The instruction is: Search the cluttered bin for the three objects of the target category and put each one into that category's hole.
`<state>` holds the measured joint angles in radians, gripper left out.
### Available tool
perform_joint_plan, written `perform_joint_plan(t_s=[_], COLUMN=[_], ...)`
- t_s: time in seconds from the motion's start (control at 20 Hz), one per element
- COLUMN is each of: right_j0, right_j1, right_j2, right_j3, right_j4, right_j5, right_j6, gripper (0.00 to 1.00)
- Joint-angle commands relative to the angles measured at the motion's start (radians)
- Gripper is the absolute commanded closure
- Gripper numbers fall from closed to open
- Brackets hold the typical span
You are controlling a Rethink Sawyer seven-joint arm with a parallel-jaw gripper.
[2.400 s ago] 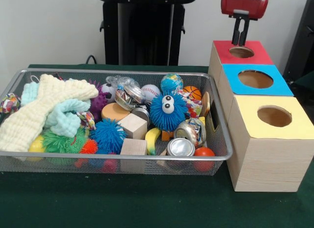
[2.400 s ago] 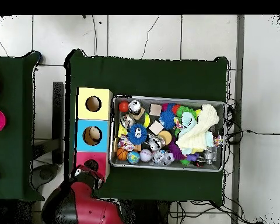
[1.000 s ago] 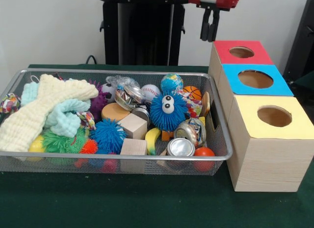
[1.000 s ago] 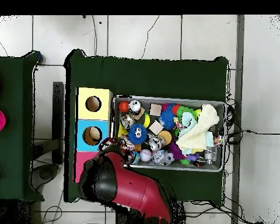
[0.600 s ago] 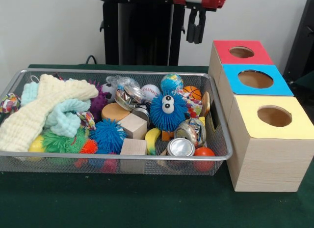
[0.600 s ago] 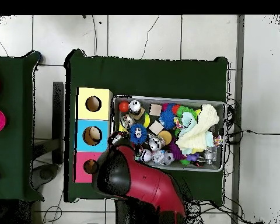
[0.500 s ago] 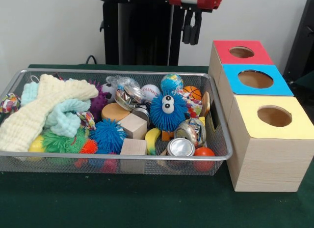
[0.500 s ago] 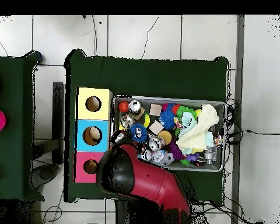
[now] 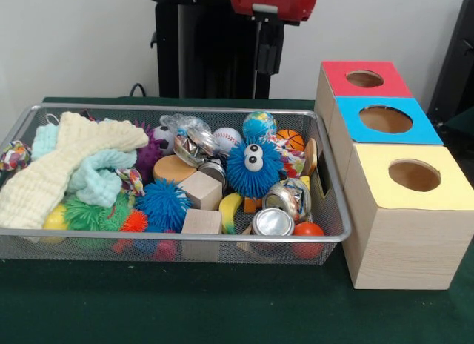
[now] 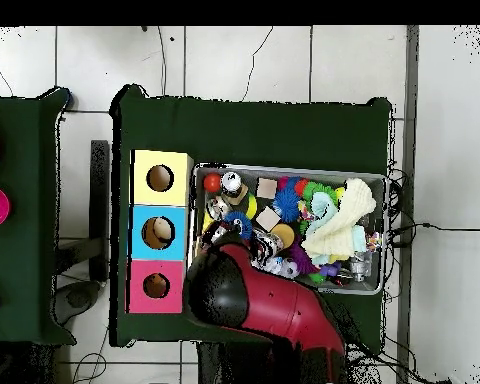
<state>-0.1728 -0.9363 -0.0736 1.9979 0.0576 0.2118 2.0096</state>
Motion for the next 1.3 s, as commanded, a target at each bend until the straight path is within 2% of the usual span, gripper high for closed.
perform_joint_plan(t_s=[0.05,0.55,1.3], right_j0=[-0.115,-0.306,-0.390], right_j1=[0.068,0.074,0.038], right_j2=[0.171,0.334,0.424], right_j3=[-0.072,-0.114,-0.146], right_j4=[-0.140,-0.233,-0.312], right_j5=[0.077,0.150,0.248], right_j6=[-0.143,-0.196,-0.181], gripper=[1.00,1.00,1.00])
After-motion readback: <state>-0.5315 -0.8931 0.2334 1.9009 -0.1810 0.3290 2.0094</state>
